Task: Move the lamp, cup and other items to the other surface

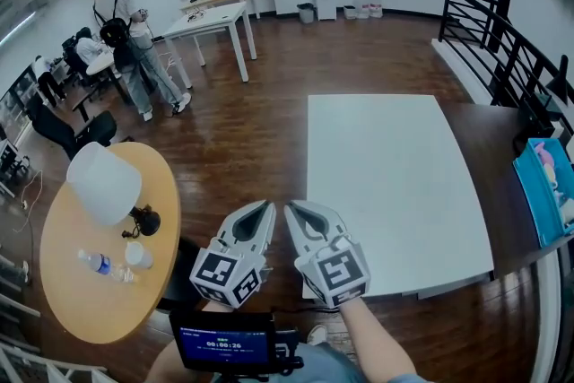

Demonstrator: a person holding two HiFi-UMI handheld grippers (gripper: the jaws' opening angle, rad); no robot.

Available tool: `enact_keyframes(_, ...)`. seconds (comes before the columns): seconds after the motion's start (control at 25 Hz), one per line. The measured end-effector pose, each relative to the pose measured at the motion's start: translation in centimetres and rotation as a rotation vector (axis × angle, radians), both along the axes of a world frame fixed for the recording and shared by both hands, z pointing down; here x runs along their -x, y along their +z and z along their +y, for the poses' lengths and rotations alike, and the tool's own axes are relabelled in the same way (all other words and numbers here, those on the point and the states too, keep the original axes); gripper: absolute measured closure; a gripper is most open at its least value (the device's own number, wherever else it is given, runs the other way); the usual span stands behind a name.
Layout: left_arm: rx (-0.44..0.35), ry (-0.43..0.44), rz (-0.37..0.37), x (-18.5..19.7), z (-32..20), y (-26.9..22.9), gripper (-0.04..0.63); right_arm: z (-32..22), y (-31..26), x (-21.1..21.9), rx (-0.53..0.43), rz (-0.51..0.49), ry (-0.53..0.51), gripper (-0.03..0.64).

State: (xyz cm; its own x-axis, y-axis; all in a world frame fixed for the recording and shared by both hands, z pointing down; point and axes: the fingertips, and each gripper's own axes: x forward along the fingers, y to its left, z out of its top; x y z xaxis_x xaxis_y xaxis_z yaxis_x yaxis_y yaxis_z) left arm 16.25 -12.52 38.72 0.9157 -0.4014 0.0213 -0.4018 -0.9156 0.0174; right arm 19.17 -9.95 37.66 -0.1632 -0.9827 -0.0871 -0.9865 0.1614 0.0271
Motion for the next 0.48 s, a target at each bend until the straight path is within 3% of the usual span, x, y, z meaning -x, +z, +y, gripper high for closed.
enact_keyframes(0.48, 0.003, 0.015, -0.007, -0.32, 0.85, 0.2, 0.588, 0.71, -0.08, -0.17, 0.01, -0.014, 0.008, 0.614)
